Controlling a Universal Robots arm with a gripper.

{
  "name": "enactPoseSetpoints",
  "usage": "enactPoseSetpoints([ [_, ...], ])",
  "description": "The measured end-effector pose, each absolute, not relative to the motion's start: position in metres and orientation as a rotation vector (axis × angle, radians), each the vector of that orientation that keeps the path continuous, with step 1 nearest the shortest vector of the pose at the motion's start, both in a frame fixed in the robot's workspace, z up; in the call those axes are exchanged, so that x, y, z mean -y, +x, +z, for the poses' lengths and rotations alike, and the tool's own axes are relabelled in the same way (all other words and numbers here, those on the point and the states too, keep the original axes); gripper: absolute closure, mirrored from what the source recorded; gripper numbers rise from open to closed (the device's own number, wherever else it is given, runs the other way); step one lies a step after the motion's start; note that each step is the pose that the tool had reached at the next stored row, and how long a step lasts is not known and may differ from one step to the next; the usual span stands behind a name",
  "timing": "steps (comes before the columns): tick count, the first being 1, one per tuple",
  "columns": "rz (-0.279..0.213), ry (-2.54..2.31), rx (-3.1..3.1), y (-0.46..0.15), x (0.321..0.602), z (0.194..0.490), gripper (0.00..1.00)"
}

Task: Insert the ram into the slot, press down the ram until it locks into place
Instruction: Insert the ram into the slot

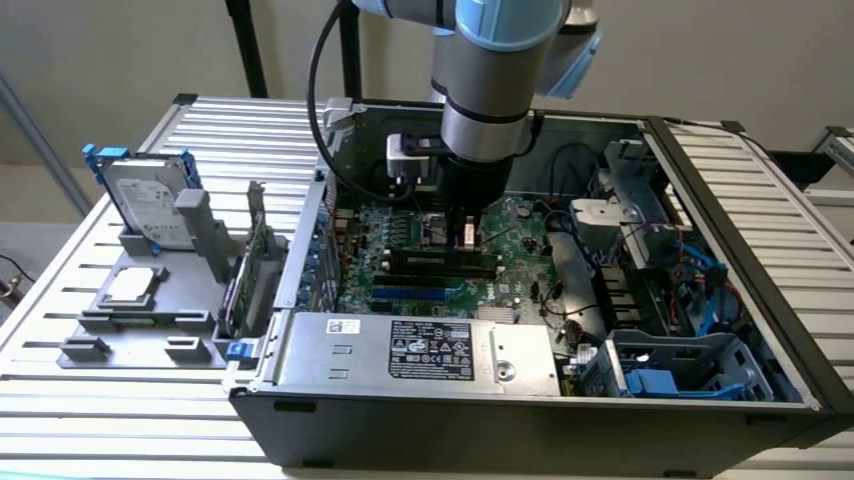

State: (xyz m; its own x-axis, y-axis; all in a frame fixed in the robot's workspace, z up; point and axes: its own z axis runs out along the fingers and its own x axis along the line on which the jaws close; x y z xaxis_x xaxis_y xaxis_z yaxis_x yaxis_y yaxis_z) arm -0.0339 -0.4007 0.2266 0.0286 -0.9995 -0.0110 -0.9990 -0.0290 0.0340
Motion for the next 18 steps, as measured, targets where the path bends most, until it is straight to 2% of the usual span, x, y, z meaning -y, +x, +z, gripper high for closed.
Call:
enactPoseSetpoints([
  [18, -0.047, 2.240, 2.176, -0.0334, 0.4008, 0.2217, 0.85],
])
